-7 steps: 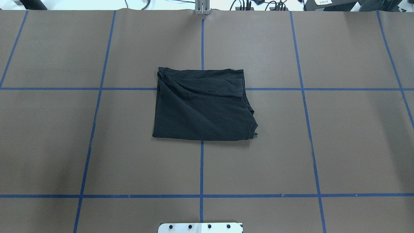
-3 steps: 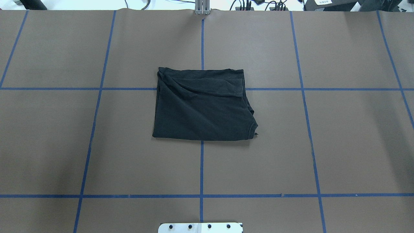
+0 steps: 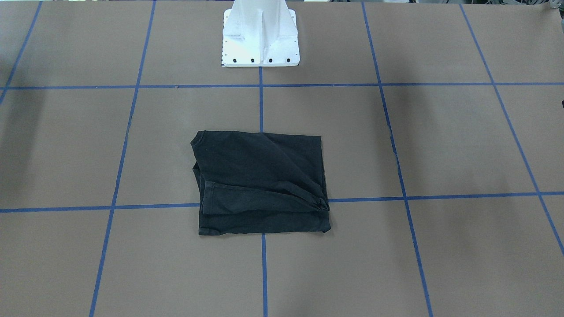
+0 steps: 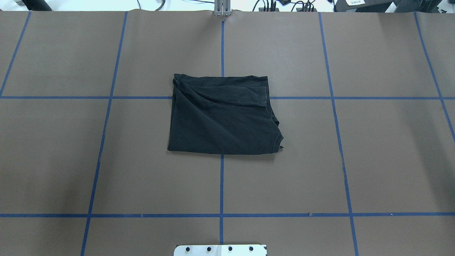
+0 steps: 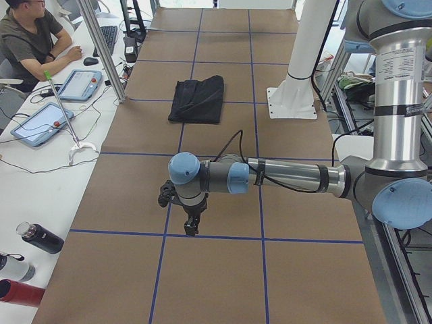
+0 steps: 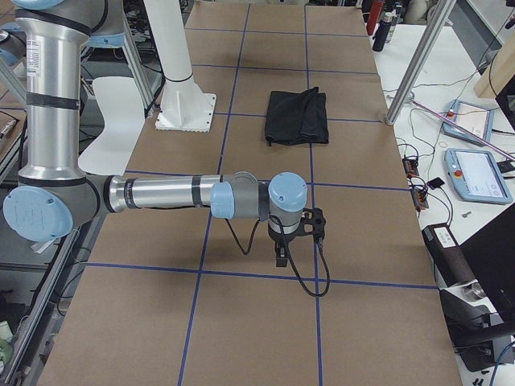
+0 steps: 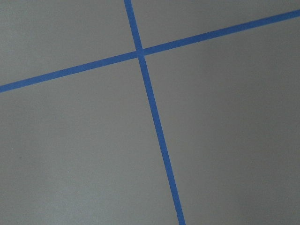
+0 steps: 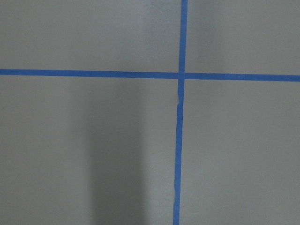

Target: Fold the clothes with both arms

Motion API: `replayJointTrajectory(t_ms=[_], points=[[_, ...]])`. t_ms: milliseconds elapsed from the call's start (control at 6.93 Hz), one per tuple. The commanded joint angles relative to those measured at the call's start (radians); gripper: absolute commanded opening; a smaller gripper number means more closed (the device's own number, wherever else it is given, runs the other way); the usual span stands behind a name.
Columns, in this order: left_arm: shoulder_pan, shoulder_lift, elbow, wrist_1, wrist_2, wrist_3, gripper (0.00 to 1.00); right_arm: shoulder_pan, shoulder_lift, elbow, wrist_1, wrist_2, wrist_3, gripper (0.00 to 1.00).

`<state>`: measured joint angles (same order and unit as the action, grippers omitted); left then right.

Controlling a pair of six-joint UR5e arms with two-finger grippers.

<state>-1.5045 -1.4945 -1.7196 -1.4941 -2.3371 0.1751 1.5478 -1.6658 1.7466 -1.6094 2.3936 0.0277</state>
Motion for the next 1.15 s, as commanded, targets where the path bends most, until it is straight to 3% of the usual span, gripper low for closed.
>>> replayJointTrajectory(t_ms=[0, 1010], points=[[-0.003, -0.015, -0.011, -0.002, -0.002, -0.180, 0.99, 0.000, -0.008, -0.002, -0.001, -0.002, 0.006, 1.00], [-0.003, -0.016, -0.028, -0.002, -0.001, -0.226, 0.99, 0.006, -0.008, -0.006, -0.006, -0.004, 0.006, 1.00]])
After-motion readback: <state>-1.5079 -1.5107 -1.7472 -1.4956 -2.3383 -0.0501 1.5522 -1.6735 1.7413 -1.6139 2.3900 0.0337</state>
